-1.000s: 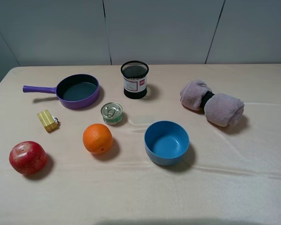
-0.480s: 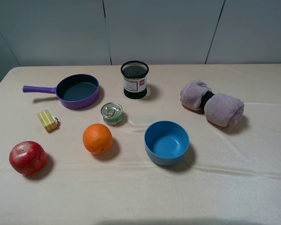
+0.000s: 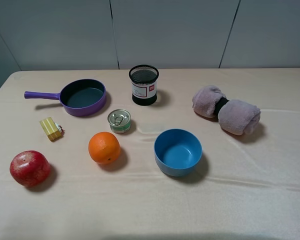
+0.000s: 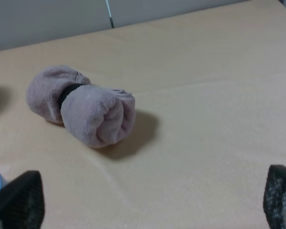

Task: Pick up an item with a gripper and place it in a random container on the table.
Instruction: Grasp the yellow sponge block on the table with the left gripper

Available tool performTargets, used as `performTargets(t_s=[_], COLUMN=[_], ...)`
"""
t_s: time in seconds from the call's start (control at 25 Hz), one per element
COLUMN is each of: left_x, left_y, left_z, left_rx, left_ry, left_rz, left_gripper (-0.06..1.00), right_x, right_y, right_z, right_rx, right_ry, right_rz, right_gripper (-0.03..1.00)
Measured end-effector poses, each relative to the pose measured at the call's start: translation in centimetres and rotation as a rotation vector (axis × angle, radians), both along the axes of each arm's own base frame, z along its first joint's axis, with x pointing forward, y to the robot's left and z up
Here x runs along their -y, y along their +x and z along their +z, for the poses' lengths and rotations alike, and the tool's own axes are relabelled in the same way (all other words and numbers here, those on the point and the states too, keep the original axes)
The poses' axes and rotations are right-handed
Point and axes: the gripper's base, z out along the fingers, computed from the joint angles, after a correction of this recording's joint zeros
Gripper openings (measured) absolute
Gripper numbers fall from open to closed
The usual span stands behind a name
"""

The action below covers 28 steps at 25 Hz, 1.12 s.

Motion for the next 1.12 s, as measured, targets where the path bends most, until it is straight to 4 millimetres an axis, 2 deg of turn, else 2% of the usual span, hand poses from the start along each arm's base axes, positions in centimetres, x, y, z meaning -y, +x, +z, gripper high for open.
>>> performTargets(t_s=[0.24, 0.56, 0.8, 1.12], left_x=[0.2, 0.5, 0.7, 0.7], left_y=[4.9, 11.0, 13.4, 15.2], left_z=[0.6, -0.6, -2.3, -4.1], left_rx=[-0.138, -0.326, -0.410, -0.474], left_ry=[0.007, 0.020, 0.024, 0.027], left_rz=[0.000, -0.005, -0.006, -0.006], left_gripper=[0.99, 0.99, 0.99, 0.99], right_x=[0.0, 0.0, 0.0, 0.0], right_y=[0.0, 0.0, 0.0, 0.0], right_z=[0.0, 0.0, 0.0, 0.0], right_rx=[0.000, 0.000, 0.000, 0.000], right_ry=[0.000, 0.000, 0.000, 0.000], right_rz=[0.000, 0.000, 0.000, 0.000], right_gripper=[0.69, 0.69, 0.69, 0.69])
